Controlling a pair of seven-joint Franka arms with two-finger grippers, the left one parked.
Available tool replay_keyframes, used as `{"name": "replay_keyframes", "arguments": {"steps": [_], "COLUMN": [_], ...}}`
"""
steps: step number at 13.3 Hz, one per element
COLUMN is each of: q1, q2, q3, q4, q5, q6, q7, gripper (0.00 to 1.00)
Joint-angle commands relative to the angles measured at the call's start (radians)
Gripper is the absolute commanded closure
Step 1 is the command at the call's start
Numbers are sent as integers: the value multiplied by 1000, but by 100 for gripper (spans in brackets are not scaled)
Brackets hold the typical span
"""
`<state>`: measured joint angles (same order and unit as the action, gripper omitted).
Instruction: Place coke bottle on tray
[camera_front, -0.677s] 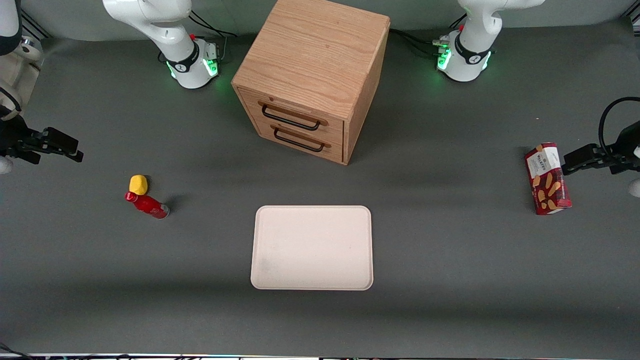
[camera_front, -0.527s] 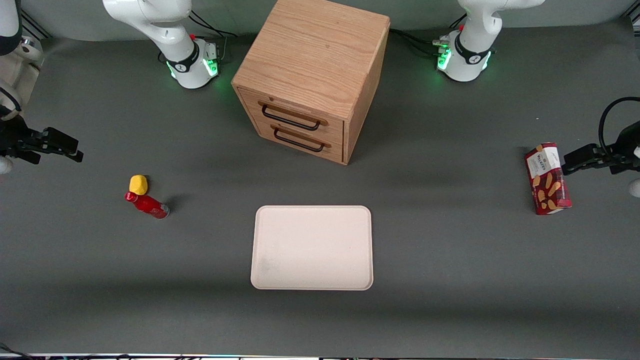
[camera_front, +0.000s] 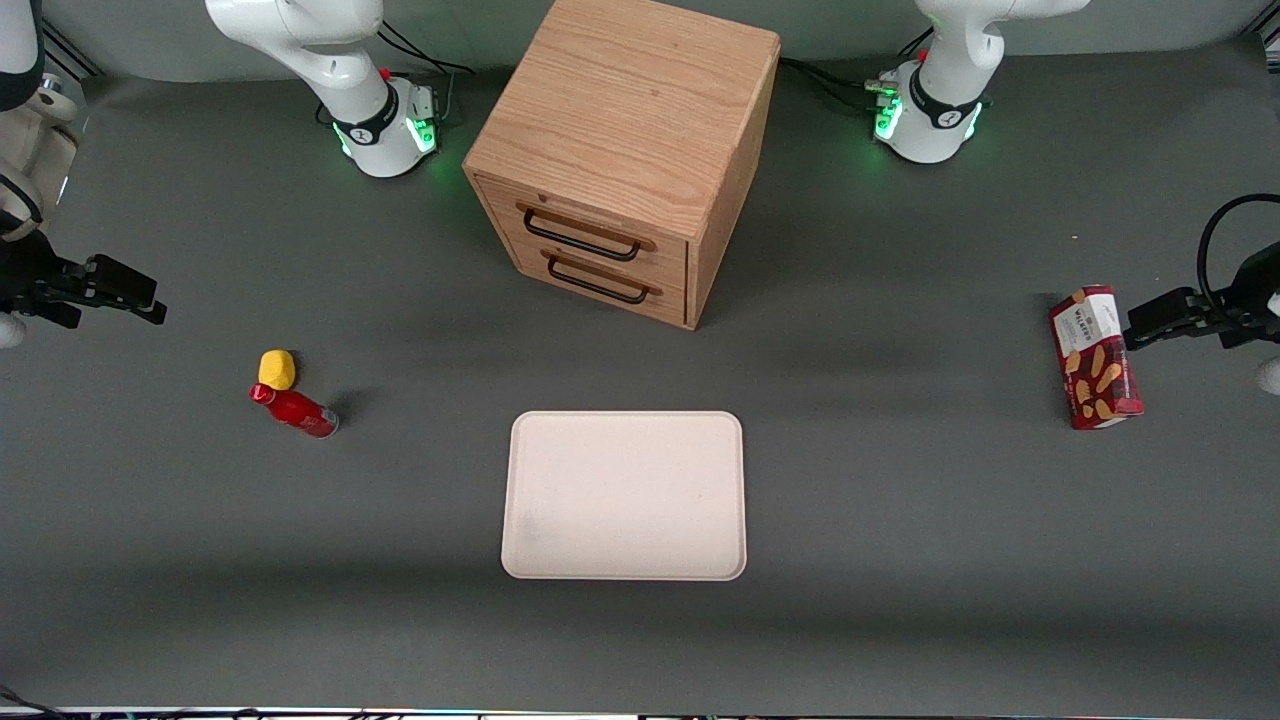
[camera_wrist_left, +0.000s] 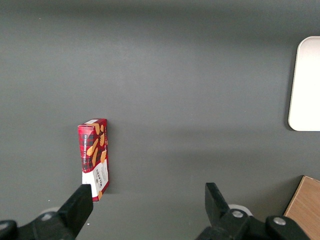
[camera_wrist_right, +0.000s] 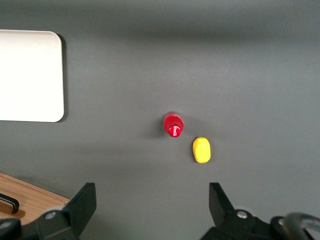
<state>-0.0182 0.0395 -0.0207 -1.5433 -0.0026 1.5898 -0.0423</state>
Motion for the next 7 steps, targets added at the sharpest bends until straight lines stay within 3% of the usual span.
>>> {"name": "replay_keyframes", "arguments": {"steps": [1, 7], "q1": [6, 3], "q2": [-15, -107], "q3": [-13, -81], "q4": [-8, -107], "q5": [-4, -4], "q6": [-4, 5], "q7": [-21, -116], "gripper": [0, 0]}}
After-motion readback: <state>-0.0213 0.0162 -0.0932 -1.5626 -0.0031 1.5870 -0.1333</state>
